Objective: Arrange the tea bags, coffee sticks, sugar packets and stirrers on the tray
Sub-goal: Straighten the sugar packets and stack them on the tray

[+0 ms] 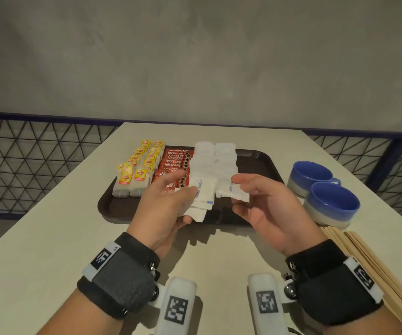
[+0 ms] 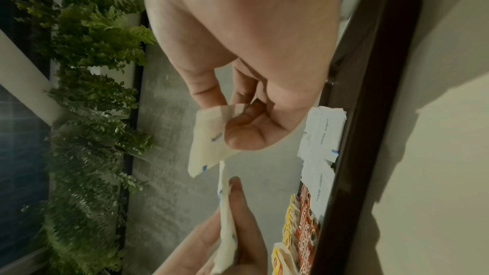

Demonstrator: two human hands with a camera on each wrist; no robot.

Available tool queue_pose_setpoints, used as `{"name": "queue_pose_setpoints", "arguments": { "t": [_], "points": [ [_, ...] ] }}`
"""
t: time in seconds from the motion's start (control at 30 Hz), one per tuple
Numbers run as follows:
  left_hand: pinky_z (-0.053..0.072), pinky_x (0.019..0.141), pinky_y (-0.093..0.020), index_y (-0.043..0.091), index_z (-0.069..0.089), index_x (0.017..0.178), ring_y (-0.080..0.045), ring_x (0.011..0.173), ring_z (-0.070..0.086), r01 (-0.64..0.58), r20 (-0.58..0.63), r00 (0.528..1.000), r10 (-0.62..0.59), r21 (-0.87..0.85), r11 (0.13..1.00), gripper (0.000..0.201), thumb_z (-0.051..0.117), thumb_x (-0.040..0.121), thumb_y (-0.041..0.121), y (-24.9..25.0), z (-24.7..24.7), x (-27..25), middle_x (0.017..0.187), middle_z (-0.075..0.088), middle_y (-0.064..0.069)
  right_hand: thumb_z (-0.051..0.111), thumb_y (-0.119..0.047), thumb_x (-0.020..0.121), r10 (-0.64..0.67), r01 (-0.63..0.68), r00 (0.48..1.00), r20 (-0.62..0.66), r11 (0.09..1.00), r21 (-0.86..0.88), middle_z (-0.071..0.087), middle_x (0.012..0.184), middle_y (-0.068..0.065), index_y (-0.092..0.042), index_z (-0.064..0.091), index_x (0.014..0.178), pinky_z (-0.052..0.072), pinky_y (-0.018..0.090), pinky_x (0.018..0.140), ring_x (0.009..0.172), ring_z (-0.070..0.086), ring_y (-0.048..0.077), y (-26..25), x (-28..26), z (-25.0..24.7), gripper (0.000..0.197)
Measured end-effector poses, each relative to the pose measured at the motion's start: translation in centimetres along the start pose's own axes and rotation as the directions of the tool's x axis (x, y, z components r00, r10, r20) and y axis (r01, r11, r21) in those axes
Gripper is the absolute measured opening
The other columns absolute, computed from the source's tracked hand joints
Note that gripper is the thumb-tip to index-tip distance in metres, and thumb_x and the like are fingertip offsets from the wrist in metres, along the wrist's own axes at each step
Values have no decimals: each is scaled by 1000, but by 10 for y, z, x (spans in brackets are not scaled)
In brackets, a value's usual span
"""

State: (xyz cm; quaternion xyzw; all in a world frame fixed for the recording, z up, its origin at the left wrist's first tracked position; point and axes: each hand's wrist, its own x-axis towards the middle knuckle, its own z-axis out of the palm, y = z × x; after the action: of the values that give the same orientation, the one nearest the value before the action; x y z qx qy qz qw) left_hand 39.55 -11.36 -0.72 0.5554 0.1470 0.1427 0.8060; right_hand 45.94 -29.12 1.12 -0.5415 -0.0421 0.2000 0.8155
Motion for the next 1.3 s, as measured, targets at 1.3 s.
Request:
{"name": "queue_pose_setpoints", "arguments": {
  "t": [1.3],
  "points": [
    [31,36,-20,16,70,121,-12,48,56,124,182,973,-141,102,987,23,61,99,20,-1,5,-7,94,72,-11,71,-1,91,-18,52,992,127,962,-268,75,110,16,-7,68,111,54,28,60,81,71,19,8,-1,-2,22]
  ]
}}
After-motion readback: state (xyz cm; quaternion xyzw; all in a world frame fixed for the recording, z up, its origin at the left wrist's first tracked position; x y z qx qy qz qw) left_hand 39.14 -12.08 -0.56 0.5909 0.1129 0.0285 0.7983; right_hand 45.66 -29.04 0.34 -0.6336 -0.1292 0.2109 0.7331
